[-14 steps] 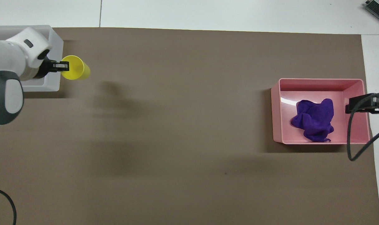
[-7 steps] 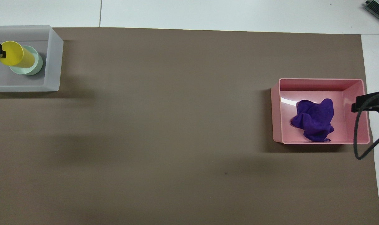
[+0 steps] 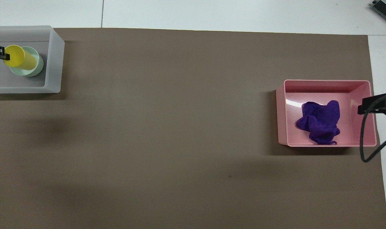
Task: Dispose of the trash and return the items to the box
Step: 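Lower the cup into the bowl and open the left gripper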
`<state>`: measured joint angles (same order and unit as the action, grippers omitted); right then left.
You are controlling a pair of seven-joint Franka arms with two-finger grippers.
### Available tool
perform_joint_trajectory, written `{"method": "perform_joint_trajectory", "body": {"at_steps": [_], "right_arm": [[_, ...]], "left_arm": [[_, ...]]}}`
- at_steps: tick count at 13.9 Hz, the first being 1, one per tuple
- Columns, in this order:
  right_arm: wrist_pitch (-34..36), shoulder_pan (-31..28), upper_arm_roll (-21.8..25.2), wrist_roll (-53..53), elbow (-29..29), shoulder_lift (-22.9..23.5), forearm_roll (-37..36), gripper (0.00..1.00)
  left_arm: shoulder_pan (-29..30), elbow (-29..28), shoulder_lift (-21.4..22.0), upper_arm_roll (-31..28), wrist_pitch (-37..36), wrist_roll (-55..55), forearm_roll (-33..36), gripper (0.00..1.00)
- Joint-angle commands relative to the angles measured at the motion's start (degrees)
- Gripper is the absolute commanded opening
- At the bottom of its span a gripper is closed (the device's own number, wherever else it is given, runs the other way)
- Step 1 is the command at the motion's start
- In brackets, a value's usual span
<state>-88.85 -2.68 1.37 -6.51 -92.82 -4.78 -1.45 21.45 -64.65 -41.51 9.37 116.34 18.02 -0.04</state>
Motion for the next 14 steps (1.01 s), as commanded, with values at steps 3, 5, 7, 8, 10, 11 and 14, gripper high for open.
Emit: {"method": "perform_joint_trajectory", "body": {"at_steps": [3,5,7,8,10,11,14], "right_arm": [[-0.4,-0.6,-0.3,-1.0,-0.8,-0.8,0.8,1.0],[-0.5,0.9,1.0,-1.0,-0.8,-0.6,0.8,1.0],[-0.6,4.2,4.1,-1.0,-0.8,-0.6,0.7,1.0],[-0.6,4.1,4.2,-0.9,-0.8,-0.6,0.7,1.0],[-0.5,4.1,4.2,-1.0,-0.8,-0.8,0.7,1.0],[-0.5,4.1,4.2,-1.1,-0.8,-0.8,0.7,1.0],[-0.4,4.2,4.2,-1.1,-0.9,-0.9,0.7,1.0]], "left_arm": [[1.1,-1.3,-0.2,0.6,3.3,0.8,0.3,0.0],[1.3,-4.0,0.7,0.6,6.2,0.8,0.3,0.0],[1.5,-7.3,2.1,0.6,8.7,0.8,0.2,0.0],[1.9,-7.7,2.2,0.6,8.9,0.9,0.2,0.0],[1.8,-7.4,2.4,0.7,7.8,1.0,0.6,0.28],[1.8,-7.2,2.4,0.7,7.1,1.1,0.5,0.39],[1.2,-7.3,3.8,0.9,7.0,3.9,0.4,1.0]]}}
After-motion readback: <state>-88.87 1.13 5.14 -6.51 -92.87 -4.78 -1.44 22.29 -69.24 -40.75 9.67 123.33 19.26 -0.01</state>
